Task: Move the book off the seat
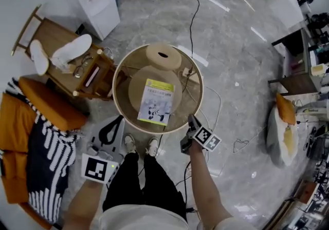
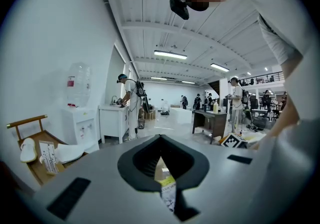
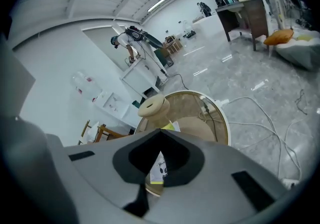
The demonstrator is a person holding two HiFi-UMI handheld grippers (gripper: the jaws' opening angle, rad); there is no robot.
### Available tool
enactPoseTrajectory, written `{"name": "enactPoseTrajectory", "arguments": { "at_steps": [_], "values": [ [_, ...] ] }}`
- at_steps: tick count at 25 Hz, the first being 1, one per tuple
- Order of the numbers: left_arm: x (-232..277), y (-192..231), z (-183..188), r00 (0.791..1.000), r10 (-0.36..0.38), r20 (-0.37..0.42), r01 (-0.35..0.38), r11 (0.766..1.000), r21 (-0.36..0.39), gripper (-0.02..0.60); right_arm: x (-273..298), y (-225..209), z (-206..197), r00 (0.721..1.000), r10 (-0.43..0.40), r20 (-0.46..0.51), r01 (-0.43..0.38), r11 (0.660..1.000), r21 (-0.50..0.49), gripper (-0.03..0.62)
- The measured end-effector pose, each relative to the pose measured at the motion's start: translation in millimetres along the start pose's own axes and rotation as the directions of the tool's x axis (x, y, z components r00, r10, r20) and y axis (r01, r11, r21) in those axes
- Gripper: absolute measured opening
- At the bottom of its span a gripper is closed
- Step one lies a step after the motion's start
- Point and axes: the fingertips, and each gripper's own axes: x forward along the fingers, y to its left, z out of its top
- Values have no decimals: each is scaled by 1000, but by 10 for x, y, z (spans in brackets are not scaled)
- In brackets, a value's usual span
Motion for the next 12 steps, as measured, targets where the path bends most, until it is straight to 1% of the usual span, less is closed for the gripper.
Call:
{"name": "enactPoseTrajectory", "arguments": {
  "at_steps": [4, 9, 12],
  "values": [
    [-146, -95, 241, 999, 6, 39, -6, 1000, -4, 14, -310, 180, 351, 998, 31, 53, -29, 999, -40, 21],
    [-291, -252, 480, 997, -25, 77, 23, 1000, 21, 14, -643, 417, 582, 994, 64, 90, -58, 996, -69, 21],
    [-390, -224, 664, 993, -5, 115, 3, 1000, 17, 14, -837, 624, 745, 988, 94, 124, -78, 989, -125, 21]
  ]
}}
